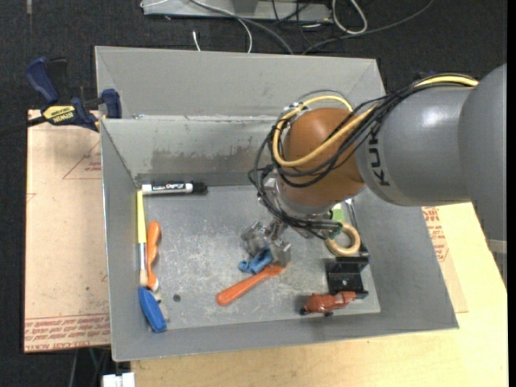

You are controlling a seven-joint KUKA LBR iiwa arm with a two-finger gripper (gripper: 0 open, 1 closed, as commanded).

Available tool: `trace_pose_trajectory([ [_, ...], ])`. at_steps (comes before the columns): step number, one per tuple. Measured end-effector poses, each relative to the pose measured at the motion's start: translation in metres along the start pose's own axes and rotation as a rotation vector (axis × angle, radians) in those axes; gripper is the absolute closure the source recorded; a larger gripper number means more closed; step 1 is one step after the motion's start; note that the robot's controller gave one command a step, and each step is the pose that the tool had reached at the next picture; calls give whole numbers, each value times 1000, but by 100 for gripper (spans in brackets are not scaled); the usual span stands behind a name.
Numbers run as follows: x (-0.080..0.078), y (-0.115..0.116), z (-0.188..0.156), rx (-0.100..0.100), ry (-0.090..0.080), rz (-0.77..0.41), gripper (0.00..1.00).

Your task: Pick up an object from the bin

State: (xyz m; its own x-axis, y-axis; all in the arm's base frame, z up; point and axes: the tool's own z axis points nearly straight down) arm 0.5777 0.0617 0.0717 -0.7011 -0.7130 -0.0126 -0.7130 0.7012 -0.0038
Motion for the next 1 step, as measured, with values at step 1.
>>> trace_pose_trajectory([
  [1, 0, 0, 0, 0, 0, 0, 100],
])
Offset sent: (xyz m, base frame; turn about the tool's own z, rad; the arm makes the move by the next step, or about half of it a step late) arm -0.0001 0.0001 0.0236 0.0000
